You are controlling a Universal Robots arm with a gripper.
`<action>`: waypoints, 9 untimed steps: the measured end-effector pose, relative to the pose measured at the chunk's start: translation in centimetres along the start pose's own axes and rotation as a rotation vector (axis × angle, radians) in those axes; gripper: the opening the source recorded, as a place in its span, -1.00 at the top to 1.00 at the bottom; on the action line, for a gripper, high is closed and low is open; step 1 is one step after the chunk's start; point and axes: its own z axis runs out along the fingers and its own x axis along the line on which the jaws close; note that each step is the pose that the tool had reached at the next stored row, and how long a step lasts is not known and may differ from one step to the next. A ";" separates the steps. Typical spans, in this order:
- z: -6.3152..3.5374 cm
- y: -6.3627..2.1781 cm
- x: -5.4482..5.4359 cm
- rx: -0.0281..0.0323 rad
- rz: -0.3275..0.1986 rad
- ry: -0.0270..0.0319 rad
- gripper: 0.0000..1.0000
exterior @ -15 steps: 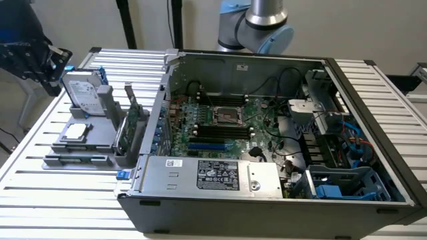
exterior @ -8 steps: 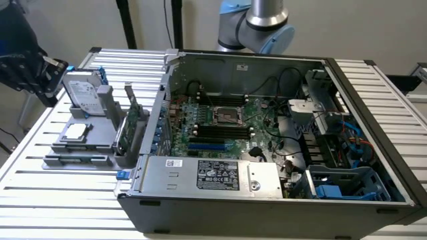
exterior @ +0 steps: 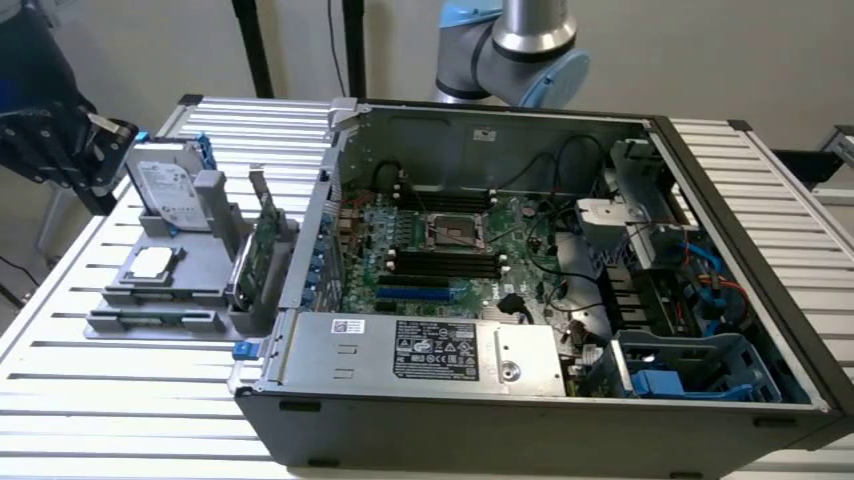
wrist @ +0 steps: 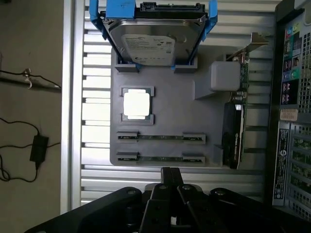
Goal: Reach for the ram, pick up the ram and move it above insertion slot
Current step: 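Reach for the ram, then pick up the ram and move it above insertion slot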
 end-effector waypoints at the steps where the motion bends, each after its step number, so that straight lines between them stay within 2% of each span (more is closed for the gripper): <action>1: 0.00 0.00 0.0 0.0000 0.000 -0.0001 0.79; 9: 0.00 0.00 0.0 0.0000 0.000 0.0000 0.79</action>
